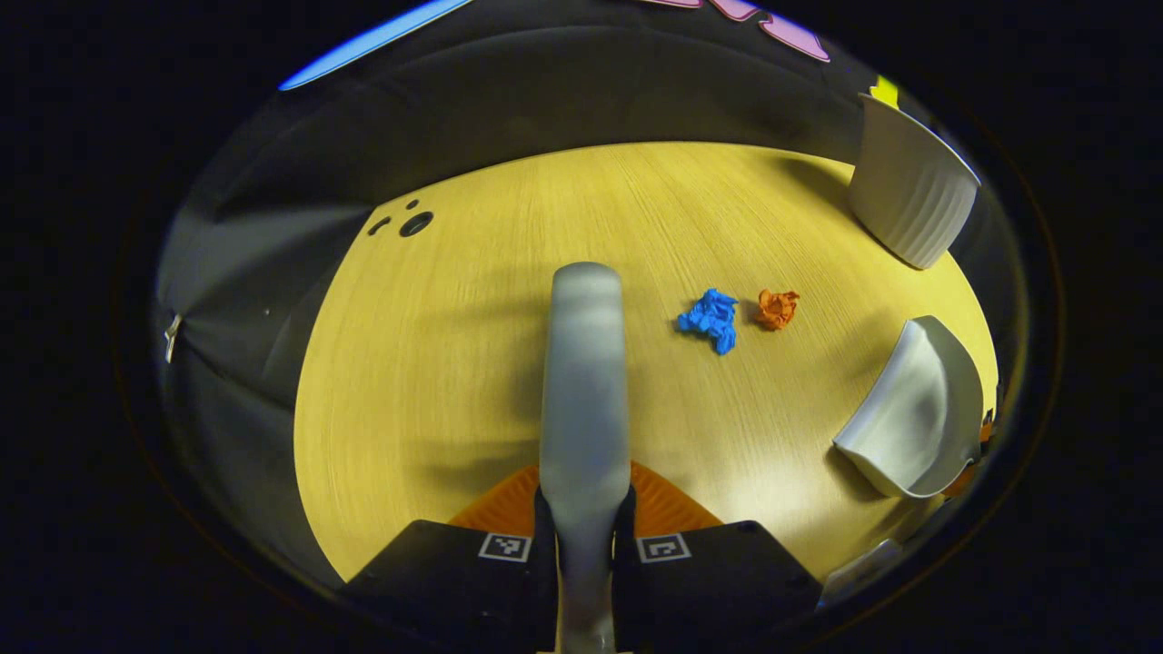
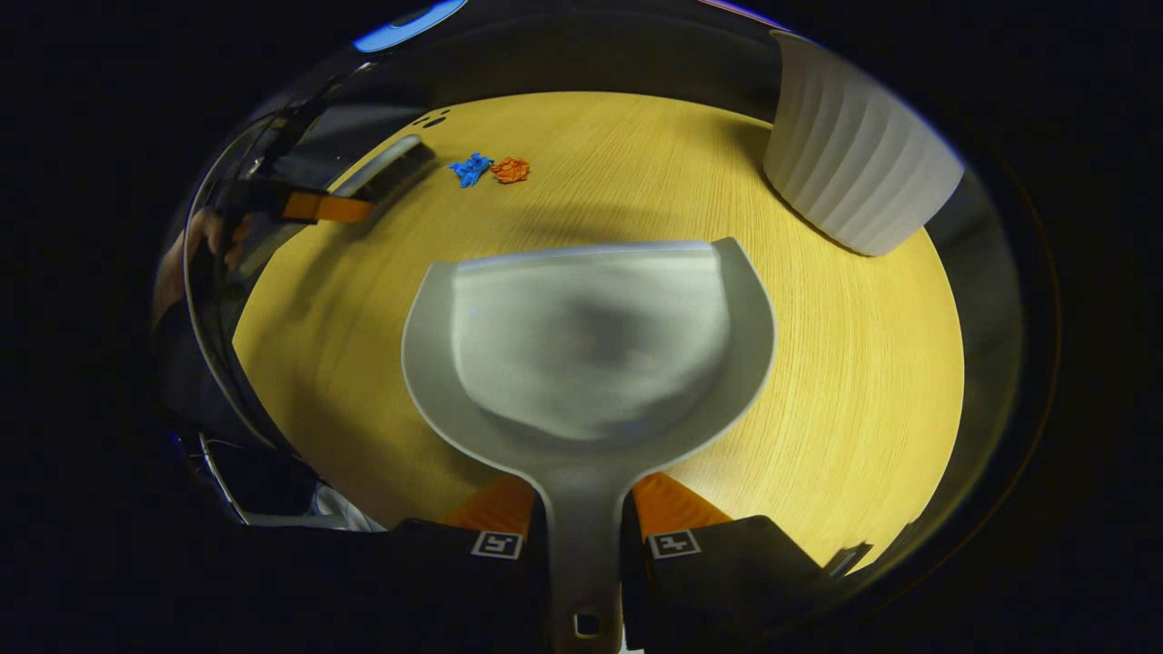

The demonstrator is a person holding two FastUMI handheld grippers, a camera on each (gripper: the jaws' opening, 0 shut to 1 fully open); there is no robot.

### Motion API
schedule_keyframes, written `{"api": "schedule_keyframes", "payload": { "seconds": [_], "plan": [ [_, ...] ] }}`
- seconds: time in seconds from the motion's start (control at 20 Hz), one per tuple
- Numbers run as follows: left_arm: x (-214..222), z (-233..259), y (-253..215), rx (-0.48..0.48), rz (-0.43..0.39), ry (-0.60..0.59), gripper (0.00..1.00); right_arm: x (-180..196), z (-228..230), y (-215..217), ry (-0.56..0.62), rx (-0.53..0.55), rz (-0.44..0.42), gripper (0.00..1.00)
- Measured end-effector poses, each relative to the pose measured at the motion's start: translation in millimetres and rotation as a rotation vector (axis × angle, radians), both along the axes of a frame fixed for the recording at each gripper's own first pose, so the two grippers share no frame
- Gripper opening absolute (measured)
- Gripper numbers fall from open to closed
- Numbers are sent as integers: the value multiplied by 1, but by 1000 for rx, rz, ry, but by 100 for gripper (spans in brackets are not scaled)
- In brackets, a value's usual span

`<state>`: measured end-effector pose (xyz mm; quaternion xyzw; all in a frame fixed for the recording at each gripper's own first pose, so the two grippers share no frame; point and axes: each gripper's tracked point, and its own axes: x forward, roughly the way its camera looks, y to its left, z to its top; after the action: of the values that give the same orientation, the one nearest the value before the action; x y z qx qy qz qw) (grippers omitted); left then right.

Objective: Pick up the small broom and dustpan from the desktop, sweep the trash into the dustpan with the broom, and then empty the trash into the garbage bin.

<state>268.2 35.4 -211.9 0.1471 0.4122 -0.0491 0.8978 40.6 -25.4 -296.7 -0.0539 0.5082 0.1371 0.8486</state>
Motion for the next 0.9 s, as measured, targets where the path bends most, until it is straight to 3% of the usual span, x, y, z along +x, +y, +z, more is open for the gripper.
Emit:
{"api": "schedule_keyframes", "payload": {
  "seconds": [0.3, 0.45, 0.7, 0.9],
  "plan": [
    [43, 0, -42, 117, -227, 16, 28, 1, 1, -20, 5, -21, 80, 35],
    [51, -1, -70, 157, -385, 36, 29, 1, 2, -22, 6, -17, 101, 39],
    [35, -12, -137, 134, -663, 121, 29, 1, -5, -27, 24, -18, 130, 35],
    [13, -14, -198, 117, -818, 181, 27, 1, -6, -28, 20, -24, 150, 39]
  ]
}}
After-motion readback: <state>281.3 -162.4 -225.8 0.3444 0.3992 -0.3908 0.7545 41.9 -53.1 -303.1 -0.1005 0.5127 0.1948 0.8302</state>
